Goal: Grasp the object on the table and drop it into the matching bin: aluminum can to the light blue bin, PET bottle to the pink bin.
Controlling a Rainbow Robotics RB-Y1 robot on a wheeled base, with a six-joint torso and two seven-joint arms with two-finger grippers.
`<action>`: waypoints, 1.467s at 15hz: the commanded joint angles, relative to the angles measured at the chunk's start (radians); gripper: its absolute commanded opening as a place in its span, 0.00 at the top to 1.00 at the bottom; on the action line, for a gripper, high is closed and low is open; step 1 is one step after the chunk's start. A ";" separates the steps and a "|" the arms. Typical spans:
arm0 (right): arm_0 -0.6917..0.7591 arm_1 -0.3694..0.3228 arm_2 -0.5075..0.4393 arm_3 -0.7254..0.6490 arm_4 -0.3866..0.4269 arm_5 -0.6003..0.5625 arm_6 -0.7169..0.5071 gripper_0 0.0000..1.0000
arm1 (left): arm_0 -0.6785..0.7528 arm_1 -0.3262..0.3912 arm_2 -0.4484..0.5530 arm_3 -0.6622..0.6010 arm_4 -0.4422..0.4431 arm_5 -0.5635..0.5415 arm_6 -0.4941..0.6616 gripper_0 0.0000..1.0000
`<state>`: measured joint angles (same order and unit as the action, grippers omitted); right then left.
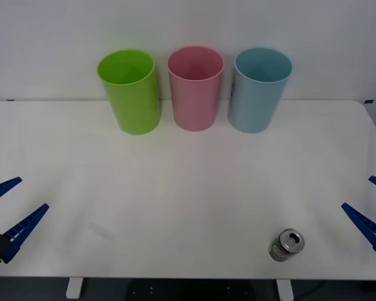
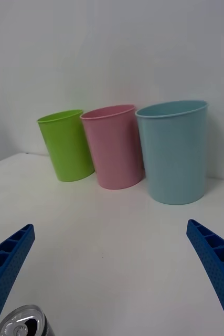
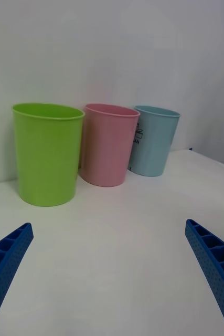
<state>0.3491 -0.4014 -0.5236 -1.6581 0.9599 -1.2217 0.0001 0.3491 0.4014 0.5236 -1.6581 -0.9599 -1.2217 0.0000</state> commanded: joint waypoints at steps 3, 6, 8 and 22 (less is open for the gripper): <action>0.011 0.018 -0.003 0.004 -0.007 -0.004 0.000 0.00 | 0.000 0.000 0.000 0.000 0.000 0.000 0.000 0.00; 0.039 -0.022 0.027 -0.002 -0.056 0.013 0.001 0.00 | 0.000 0.000 0.000 0.000 0.000 0.000 0.000 0.00; 0.057 -0.043 0.034 -0.002 -0.056 0.014 0.008 0.00 | 0.000 0.000 0.000 0.000 0.000 0.000 0.000 0.00; 0.122 -0.142 0.125 0.124 -0.053 -0.079 0.294 0.00 | 0.000 0.000 0.000 0.000 0.000 0.000 0.000 0.00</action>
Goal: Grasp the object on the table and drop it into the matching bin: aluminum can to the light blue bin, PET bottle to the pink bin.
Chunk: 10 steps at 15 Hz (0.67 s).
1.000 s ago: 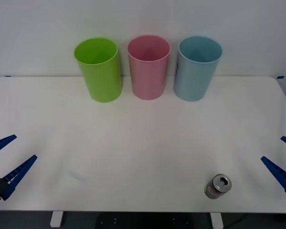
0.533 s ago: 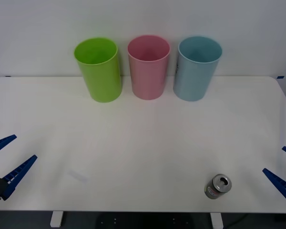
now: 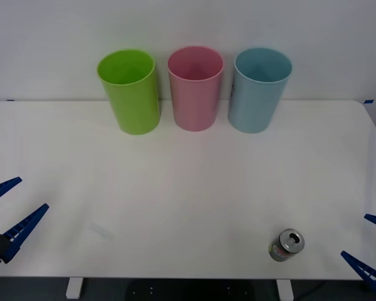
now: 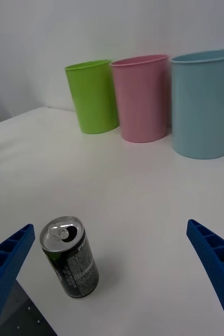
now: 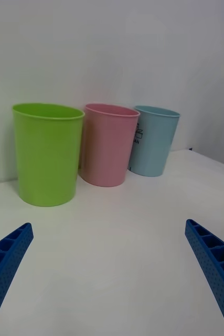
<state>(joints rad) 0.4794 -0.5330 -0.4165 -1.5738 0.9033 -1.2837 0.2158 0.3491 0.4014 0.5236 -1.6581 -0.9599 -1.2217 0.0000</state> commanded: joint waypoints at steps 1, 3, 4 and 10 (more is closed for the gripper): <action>-0.012 -0.012 0.024 0.057 0.011 -0.025 0.122 0.00 | 0.000 0.000 0.000 0.000 0.000 0.000 0.000 0.00; -0.013 -0.012 0.031 0.069 0.040 -0.031 0.195 0.00 | 0.000 0.000 0.000 0.000 0.000 0.000 0.000 0.00; -0.013 -0.012 0.042 0.081 0.042 -0.031 0.234 0.00 | 0.000 0.000 0.000 0.000 0.000 0.000 0.000 0.00; -0.064 -0.012 0.140 0.189 0.043 -0.031 0.349 0.00 | 0.000 0.000 0.000 0.000 0.000 0.000 0.000 0.00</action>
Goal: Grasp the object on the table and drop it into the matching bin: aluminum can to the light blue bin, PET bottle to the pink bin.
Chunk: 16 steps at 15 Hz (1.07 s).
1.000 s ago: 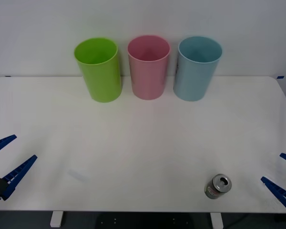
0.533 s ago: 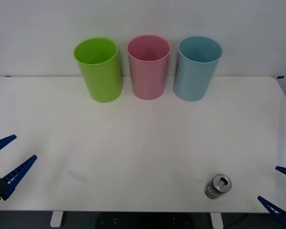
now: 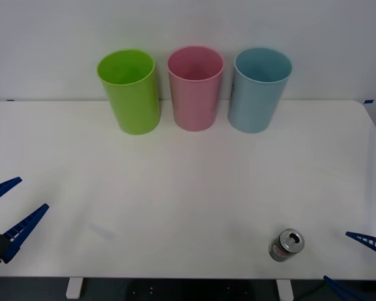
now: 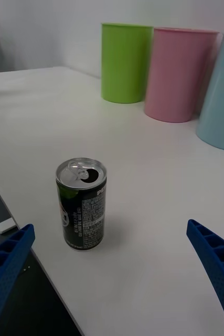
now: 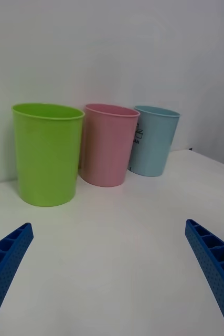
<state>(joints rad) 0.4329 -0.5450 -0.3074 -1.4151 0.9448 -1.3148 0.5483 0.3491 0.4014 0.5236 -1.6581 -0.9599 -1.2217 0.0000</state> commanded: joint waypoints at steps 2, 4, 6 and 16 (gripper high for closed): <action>-0.025 0.000 0.062 0.038 0.000 0.020 0.029 0.00 | 0.000 0.000 0.000 0.000 0.000 0.000 0.000 0.00; -0.029 0.007 0.090 0.038 0.000 0.051 0.039 0.00 | 0.000 0.000 0.000 0.000 0.000 0.000 0.000 0.00; -0.042 0.031 0.106 0.038 0.006 0.081 0.053 0.00 | 0.000 0.000 0.000 0.000 0.000 0.000 0.000 0.00; -0.108 0.143 0.188 0.038 0.086 0.216 0.064 0.00 | 0.000 0.000 0.000 0.000 0.000 0.000 0.000 0.00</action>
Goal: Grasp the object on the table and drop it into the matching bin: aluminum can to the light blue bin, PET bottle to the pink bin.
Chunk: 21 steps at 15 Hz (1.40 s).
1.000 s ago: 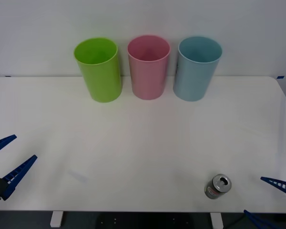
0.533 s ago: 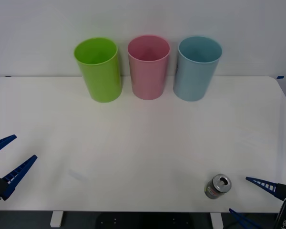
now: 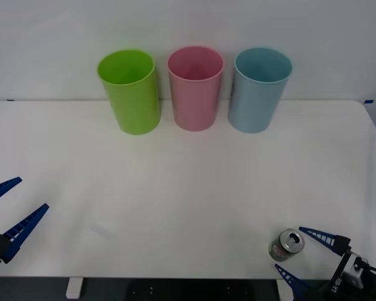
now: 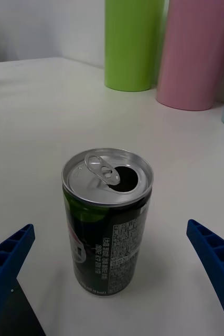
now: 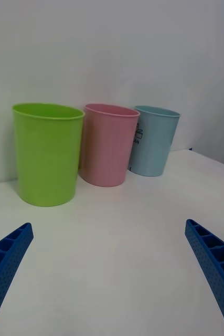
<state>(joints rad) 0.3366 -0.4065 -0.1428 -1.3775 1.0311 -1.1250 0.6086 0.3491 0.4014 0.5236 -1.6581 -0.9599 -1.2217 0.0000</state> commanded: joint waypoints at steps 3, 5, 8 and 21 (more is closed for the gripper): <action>-0.034 0.006 0.065 0.001 0.000 0.077 0.003 0.00 | 0.000 0.000 0.000 0.000 0.000 0.000 0.000 0.00; -0.045 0.006 0.083 0.001 0.000 0.106 0.003 0.00 | 0.000 0.000 0.000 0.000 0.000 0.000 0.000 0.00; -0.051 0.006 0.091 0.001 0.000 0.116 0.003 0.00 | 0.000 0.000 0.000 0.000 0.000 0.000 0.000 0.00; -0.060 0.006 0.091 0.000 -0.013 0.117 -0.009 1.00 | 0.000 0.000 0.000 0.000 0.000 0.000 0.000 0.00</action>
<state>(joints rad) 0.2772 -0.4004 -0.0529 -1.3766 1.0222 -1.0065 0.6009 0.3491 0.4014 0.5236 -1.6581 -0.9599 -1.2217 0.0000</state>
